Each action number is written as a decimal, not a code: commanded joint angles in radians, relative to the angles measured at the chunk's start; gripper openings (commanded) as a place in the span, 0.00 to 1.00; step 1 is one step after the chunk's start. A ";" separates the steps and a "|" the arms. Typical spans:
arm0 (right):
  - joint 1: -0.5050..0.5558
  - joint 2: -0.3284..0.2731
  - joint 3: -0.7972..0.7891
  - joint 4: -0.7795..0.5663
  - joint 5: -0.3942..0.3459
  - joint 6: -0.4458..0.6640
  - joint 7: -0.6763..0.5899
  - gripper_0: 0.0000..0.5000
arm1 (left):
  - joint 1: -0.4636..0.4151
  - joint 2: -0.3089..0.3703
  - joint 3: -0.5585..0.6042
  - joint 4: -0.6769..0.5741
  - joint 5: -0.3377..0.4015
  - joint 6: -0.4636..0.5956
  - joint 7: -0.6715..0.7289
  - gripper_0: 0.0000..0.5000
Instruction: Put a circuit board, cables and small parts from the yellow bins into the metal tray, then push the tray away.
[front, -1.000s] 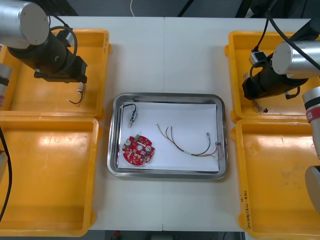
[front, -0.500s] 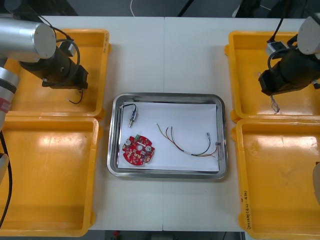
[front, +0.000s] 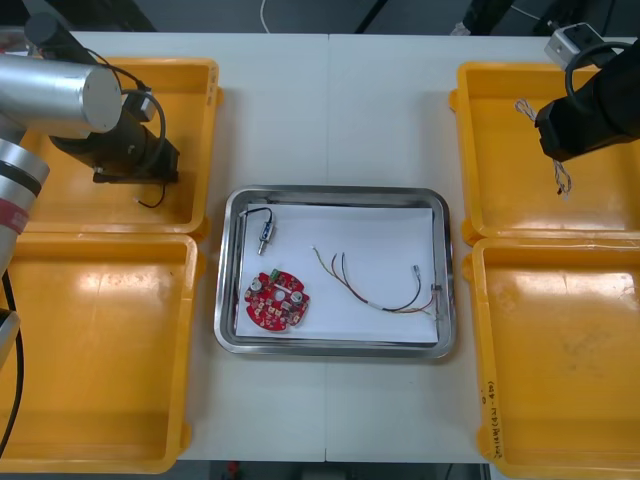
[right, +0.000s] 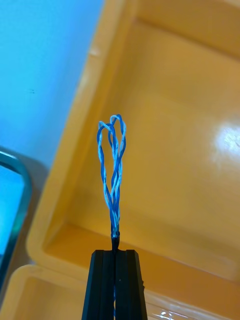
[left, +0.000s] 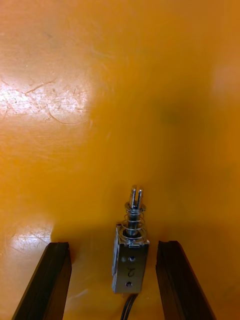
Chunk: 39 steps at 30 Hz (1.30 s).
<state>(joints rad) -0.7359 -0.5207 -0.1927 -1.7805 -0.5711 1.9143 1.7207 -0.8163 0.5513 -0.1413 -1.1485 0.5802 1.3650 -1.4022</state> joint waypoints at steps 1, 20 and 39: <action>0.003 -0.076 0.038 -0.079 -0.113 0.006 0.045 0.00 | -0.050 -0.008 -0.015 -0.001 -0.007 -0.017 -0.100 1.00; -0.111 -0.147 0.407 -0.208 -0.326 0.006 0.082 0.00 | -0.050 -0.005 0.085 -0.091 -0.016 0.103 -0.097 0.00; -0.192 -0.096 0.785 -0.203 -0.130 -0.175 0.166 0.00 | -0.047 -0.007 0.203 -0.393 -0.043 0.421 -0.057 0.00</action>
<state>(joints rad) -0.8733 -0.6353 0.5337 -1.9620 -0.7379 1.7672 1.8536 -0.8219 0.5508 0.0335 -1.4671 0.5514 1.7490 -1.4022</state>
